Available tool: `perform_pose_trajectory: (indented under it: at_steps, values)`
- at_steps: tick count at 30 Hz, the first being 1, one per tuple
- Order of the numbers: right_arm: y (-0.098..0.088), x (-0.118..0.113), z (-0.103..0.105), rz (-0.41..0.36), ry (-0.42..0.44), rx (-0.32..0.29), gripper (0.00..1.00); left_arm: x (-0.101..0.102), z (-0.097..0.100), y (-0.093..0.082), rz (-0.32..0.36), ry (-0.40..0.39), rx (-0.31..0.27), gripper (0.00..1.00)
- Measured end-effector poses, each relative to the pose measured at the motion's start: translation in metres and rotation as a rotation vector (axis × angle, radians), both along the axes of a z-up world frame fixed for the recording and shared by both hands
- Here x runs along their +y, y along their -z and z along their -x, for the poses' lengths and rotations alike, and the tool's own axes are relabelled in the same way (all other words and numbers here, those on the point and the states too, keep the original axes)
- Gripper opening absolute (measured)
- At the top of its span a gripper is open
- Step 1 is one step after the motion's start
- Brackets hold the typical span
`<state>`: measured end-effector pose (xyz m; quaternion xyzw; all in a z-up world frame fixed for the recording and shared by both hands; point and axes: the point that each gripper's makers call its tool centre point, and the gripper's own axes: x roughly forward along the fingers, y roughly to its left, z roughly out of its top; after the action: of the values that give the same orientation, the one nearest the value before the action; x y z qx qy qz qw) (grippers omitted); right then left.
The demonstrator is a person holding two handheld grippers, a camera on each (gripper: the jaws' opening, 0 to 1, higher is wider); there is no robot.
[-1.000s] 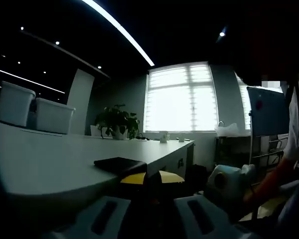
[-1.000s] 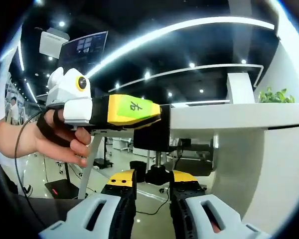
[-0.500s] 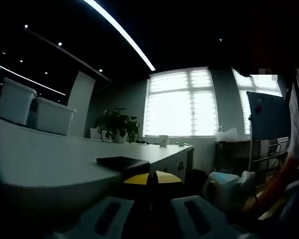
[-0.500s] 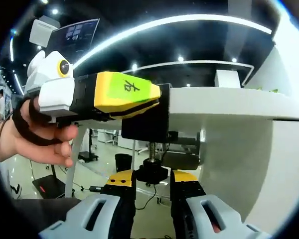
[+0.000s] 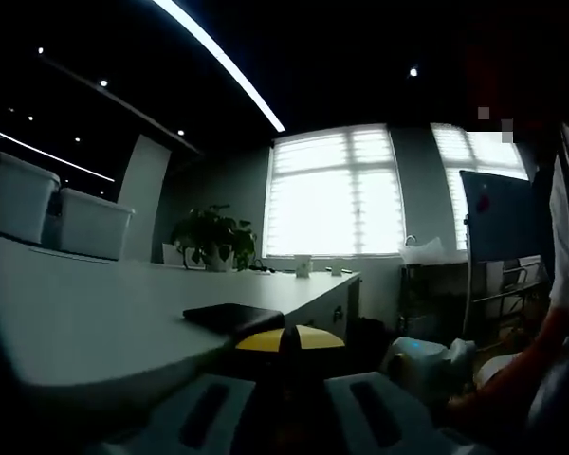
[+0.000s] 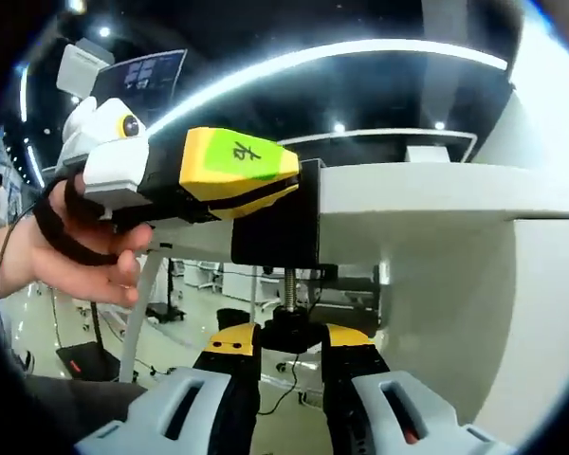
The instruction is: Clamp the fixed fixture on the desktop, loosen the retaining clip, secure it to the edge of the desk, and tighten the retaining clip.
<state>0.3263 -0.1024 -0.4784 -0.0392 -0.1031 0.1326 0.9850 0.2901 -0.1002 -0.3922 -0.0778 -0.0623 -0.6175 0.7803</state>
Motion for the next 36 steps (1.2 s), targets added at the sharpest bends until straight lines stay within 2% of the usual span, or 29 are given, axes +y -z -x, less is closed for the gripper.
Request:
perform_pose_trajectory:
  at_steps: [4, 9, 11, 13, 15, 16, 17, 18, 19, 21, 22, 24, 25, 28, 33, 36]
  values:
    - [0.001, 0.002, -0.002, 0.018, -0.117, 0.013, 0.23, 0.000, 0.001, 0.000, 0.003, 0.011, -0.002, 0.03]
    - [0.002, 0.006, -0.008, 0.007, -0.325, 0.060, 0.23, 0.000, 0.001, 0.001, 0.004, 0.020, -0.002, 0.02]
    - [0.003, 0.005, -0.009, -0.002, -0.361, 0.090, 0.24, -0.001, 0.001, 0.001, 0.001, 0.022, -0.011, 0.02]
    - [0.003, 0.005, -0.010, -0.008, -0.356, 0.103, 0.24, -0.001, 0.000, 0.001, 0.000, 0.024, -0.013, 0.01]
    - [0.002, 0.003, -0.008, -0.057, -0.318, 0.092, 0.27, 0.000, -0.001, 0.000, 0.003, 0.030, 0.007, 0.01]
    - [0.003, 0.004, -0.004, -0.059, -0.295, 0.087, 0.27, 0.000, -0.001, 0.000, 0.006, 0.033, 0.020, 0.01]
    - [0.005, 0.002, 0.000, -0.030, -0.254, 0.077, 0.27, 0.000, -0.001, 0.000, 0.005, 0.034, 0.019, 0.01]
    - [0.006, 0.000, 0.004, 0.005, -0.191, 0.061, 0.28, 0.000, 0.000, 0.000, -0.003, 0.037, 0.001, 0.01]
    - [0.004, -0.003, 0.008, -0.031, -0.136, 0.048, 0.28, 0.000, 0.001, 0.001, -0.012, 0.034, -0.019, 0.01]
    - [0.004, 0.001, 0.021, -0.024, -0.058, 0.026, 0.29, 0.003, 0.002, 0.003, -0.051, 0.039, -0.092, 0.01]
    - [0.005, 0.000, 0.027, -0.055, 0.020, 0.016, 0.29, 0.006, 0.003, 0.001, -0.040, 0.049, -0.112, 0.01]
    - [0.007, 0.006, 0.033, -0.076, 0.083, 0.016, 0.29, 0.011, 0.001, -0.001, -0.013, 0.050, -0.082, 0.01]
    - [0.007, 0.006, 0.033, -0.028, 0.126, 0.017, 0.29, 0.012, 0.000, -0.001, -0.006, 0.053, -0.074, 0.01]
    - [0.004, 0.006, 0.028, 0.034, 0.197, 0.017, 0.29, 0.012, 0.001, -0.001, -0.002, 0.049, -0.084, 0.01]
    - [0.004, 0.006, 0.007, -0.057, 0.217, 0.037, 0.30, 0.011, 0.001, -0.001, -0.019, 0.050, -0.087, 0.01]
    - [0.006, 0.011, -0.004, -0.035, 0.230, 0.041, 0.32, 0.010, 0.000, -0.003, 0.009, 0.055, -0.067, 0.01]
